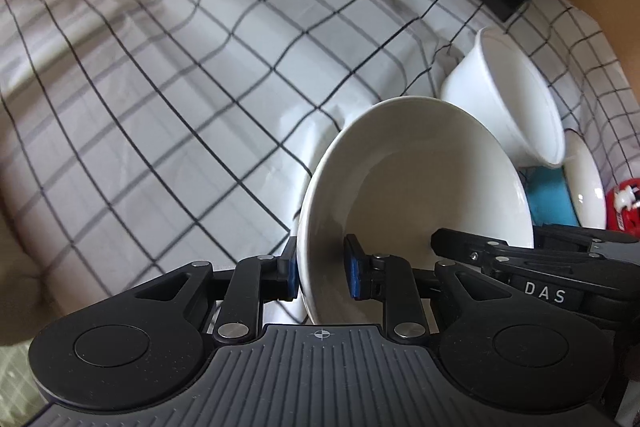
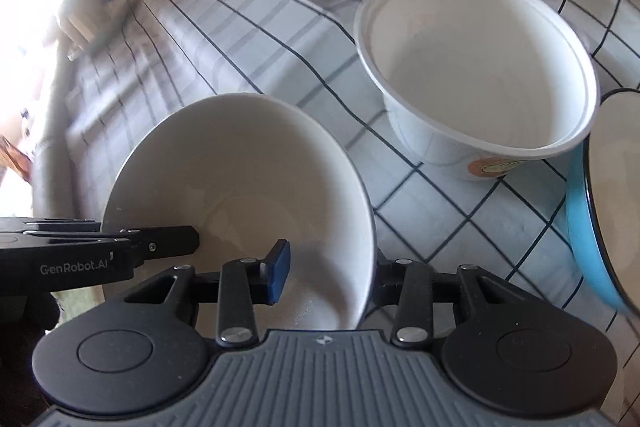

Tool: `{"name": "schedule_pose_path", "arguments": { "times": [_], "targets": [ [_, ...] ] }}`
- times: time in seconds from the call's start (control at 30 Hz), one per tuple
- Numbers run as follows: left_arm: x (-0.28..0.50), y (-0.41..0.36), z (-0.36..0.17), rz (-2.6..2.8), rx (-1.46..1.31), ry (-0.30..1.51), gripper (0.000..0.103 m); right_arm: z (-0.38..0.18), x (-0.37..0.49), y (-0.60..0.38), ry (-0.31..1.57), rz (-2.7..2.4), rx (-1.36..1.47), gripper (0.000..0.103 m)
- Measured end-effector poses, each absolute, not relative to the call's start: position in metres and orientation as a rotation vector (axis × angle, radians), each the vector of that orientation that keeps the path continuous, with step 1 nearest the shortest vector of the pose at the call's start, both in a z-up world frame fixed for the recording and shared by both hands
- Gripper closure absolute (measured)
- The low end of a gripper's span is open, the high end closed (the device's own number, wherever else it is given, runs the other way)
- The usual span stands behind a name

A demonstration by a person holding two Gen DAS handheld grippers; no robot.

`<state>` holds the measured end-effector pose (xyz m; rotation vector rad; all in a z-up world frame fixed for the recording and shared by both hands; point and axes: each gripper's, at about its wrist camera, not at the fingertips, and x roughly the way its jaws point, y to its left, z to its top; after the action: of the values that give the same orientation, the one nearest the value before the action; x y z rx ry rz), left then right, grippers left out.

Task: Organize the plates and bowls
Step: 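Lift the large white bowl with both tools and carry it over the floral plate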

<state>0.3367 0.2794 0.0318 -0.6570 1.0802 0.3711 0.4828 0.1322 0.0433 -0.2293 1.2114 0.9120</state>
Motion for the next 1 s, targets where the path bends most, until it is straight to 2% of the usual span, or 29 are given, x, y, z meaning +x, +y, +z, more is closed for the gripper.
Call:
{"name": "schedule_pose_path", "arguments": {
  "times": [0.23, 0.4, 0.67, 1.0],
  "targets": [
    [0.346, 0.27, 0.094, 0.24, -0.556, 1.071, 0.08, 0.098, 0.463, 0.089, 1.133, 0.857, -0.121, 0.064],
    [0.374, 0.218, 0.121, 0.069, -0.428, 1.058, 0.08, 0.116, 0.452, 0.027, 1.089, 0.713, -0.055, 0.064],
    [0.412, 0.127, 0.08, -0.18, -0.328, 1.212, 0.078, 0.09, 0.438, -0.063, 1.137, 0.451, 0.06, 0.064],
    [0.42, 0.103, 0.041, -0.202, -0.228, 1.295, 0.078, 0.044, 0.425, -0.08, 1.24, 0.404, 0.093, 0.064]
  ]
}}
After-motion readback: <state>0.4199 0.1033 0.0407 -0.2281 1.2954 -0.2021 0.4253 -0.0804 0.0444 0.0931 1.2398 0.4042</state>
